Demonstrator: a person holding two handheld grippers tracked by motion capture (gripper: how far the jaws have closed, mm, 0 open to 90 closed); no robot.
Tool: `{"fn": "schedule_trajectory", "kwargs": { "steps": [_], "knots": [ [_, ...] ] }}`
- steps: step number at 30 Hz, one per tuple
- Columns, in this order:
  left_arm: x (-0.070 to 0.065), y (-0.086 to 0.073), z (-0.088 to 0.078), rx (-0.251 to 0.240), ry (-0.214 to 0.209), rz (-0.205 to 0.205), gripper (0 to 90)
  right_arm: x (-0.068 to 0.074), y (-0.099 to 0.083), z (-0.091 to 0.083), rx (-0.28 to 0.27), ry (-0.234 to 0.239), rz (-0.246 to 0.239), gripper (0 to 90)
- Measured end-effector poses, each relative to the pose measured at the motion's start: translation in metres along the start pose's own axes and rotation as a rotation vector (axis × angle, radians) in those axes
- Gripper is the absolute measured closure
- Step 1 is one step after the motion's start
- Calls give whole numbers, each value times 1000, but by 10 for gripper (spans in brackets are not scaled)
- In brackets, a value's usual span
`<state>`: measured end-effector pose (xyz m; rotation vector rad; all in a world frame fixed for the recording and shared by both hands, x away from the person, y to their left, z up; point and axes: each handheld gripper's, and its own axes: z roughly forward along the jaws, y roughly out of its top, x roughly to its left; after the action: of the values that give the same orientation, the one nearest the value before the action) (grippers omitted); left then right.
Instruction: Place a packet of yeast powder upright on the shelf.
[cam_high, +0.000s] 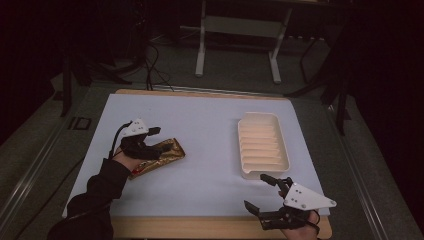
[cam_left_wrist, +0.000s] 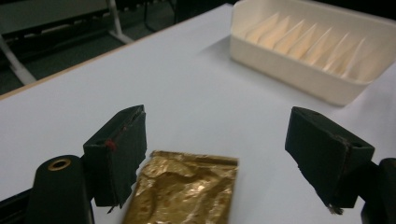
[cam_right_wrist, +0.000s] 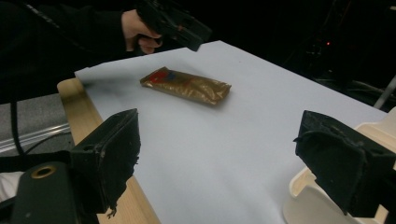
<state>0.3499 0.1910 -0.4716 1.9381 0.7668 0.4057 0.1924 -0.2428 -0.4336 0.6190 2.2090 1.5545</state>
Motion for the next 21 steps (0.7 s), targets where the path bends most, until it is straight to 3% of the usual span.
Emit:
{"fn": "schedule_trajectory", "kwargs": {
  "steps": [8,21],
  "knots": [
    [17,-7,23,54,13,-21,247,1,-1,1,4,8,0,139],
    [34,-18,54,155,33,-38,313,0,-3,3,13,23,10,142]
  ]
}}
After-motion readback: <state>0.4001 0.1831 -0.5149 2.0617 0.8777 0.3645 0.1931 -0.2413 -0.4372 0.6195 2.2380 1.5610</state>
